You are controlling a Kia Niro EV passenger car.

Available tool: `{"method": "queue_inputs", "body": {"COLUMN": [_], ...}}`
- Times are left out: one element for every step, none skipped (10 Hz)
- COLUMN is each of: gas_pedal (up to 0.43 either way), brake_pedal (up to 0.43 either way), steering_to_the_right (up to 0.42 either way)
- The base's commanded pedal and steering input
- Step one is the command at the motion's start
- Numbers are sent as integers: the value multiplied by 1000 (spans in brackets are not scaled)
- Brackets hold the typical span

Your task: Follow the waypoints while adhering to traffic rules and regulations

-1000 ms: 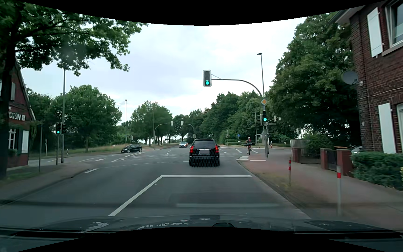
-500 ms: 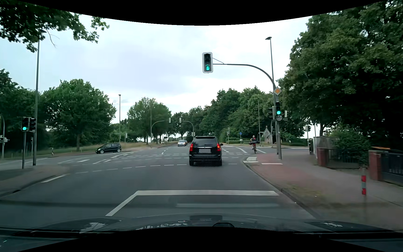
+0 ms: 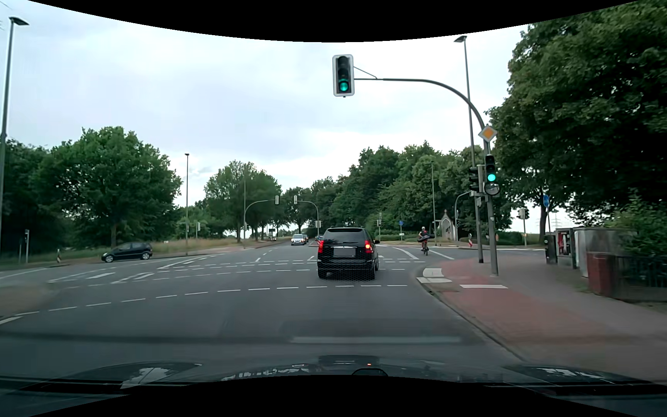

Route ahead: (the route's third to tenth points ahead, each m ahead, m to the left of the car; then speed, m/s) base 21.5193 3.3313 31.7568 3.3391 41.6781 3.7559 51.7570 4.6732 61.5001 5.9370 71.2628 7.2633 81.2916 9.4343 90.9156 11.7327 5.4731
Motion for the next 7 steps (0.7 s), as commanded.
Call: {"method": "queue_inputs", "body": {"gas_pedal": [157, 157, 157, 169, 169, 177, 177], "brake_pedal": [0, 0, 0, 0, 0, 0, 0], "steering_to_the_right": [3, 3, 3, 3, 3, 3, 1]}}
